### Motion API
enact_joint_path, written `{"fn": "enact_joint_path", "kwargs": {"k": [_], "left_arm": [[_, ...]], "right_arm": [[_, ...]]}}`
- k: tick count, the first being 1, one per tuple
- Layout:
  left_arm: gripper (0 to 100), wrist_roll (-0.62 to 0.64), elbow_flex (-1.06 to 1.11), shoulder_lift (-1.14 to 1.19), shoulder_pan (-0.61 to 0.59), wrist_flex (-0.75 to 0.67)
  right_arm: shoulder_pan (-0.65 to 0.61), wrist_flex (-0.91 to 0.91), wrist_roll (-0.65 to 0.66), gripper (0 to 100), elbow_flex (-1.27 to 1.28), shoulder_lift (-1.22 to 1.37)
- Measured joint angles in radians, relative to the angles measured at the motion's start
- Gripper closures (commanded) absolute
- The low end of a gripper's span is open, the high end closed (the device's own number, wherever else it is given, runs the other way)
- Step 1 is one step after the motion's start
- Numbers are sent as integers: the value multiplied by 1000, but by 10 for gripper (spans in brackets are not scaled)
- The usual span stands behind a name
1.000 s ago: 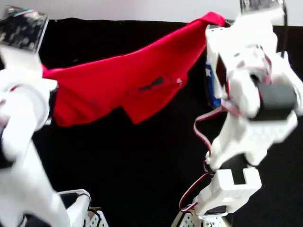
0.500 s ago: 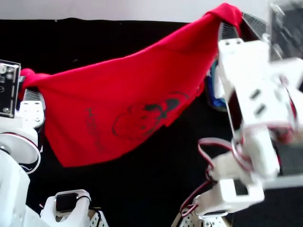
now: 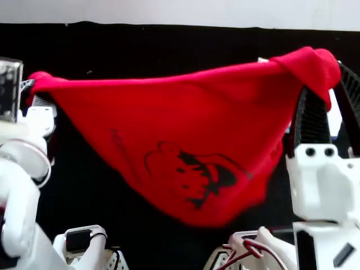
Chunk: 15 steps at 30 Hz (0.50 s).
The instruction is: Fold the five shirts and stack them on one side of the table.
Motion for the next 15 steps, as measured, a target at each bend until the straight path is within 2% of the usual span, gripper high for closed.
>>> {"fn": "enact_joint_path", "kwargs": {"k": [15], "left_arm": [[992, 0, -14, -287, 0, -5]], "right_arm": [[0, 0, 0, 992, -3, -106]]}}
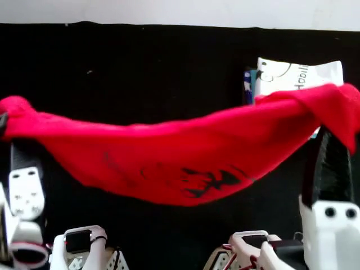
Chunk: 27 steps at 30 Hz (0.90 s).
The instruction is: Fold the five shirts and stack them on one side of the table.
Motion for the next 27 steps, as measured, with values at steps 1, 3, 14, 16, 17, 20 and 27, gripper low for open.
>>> {"fn": "enact_joint_path", "kwargs": {"k": [1, 3, 14, 16, 17, 20, 27], "left_arm": [[992, 0, 0, -12, 0, 0], [992, 0, 0, -26, 0, 0], [992, -29, 311, 155, -115, -86], [992, -46, 400, 253, -115, -150], [992, -52, 428, 307, -115, -186], [992, -63, 445, 505, -115, -284], [992, -149, 98, 964, -115, -290]], "right_arm": [[0, 0, 0, 992, 0, 0], [0, 0, 0, 992, 2, 2], [-69, -2, 0, 992, 207, 321], [-77, -28, 0, 992, 212, 450], [-78, -49, 0, 992, 213, 522], [-80, -150, 0, 992, 215, 735], [-83, -334, 0, 992, 224, 919]]}}
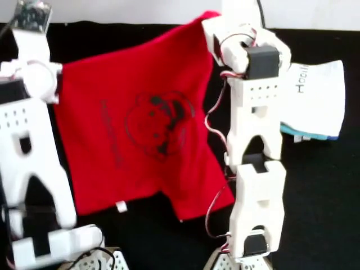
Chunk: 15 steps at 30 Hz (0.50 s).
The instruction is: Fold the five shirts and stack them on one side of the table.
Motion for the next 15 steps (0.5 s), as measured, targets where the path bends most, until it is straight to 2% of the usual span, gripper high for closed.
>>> {"fn": "enact_joint_path", "kwargs": {"k": [7, 10, 15], "left_arm": [[992, -109, -483, 315, -2, 213], [992, -132, -592, 430, -2, 261], [992, -135, -692, 611, -44, 262]], "right_arm": [[0, -123, -3, 992, 61, 26], [-11, -170, -3, 992, 150, 77], [-48, -247, -3, 992, 241, 189]]}}
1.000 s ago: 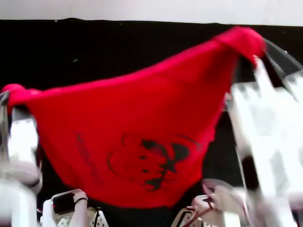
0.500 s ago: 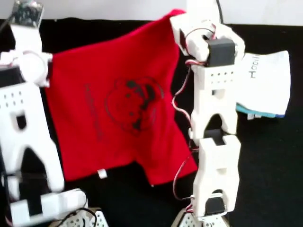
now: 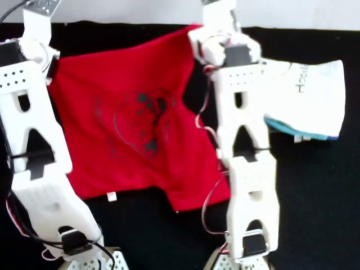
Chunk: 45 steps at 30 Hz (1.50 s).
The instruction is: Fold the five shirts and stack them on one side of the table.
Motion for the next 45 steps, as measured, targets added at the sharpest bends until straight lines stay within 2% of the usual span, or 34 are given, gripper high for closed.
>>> {"fn": "enact_joint_path", "kwargs": {"k": [6, 13, 15, 20, 23, 26, 32, 35, 38, 42, 45], "left_arm": [[992, -2, -121, 163, -54, 5], [992, -2, -135, 307, -60, 15], [992, -2, -135, 327, -60, 21], [992, -2, -135, 342, -60, 20], [992, -2, -135, 342, -60, 20], [992, -2, -135, 342, -61, 20], [992, -2, -135, 342, -68, 26], [992, -2, -135, 342, -91, 26], [992, -2, -135, 342, -109, 26], [992, -2, -135, 342, -112, 26], [992, -2, -135, 342, -114, 26]], "right_arm": [[-78, -78, -2, 992, 9, 127], [-115, -118, -2, 991, 11, 311], [-115, -74, -2, 957, -5, 313], [-143, 164, -2, 768, -176, 311], [-175, 333, -17, 772, -285, 311], [-195, 413, -89, 779, -396, 310], [-196, 321, -316, 779, -430, 319], [-196, 235, -385, 779, -411, 319], [-196, 178, -417, 783, -338, 319], [-216, 187, -416, 803, -293, 321], [-252, 176, -351, 803, -270, 327]]}}
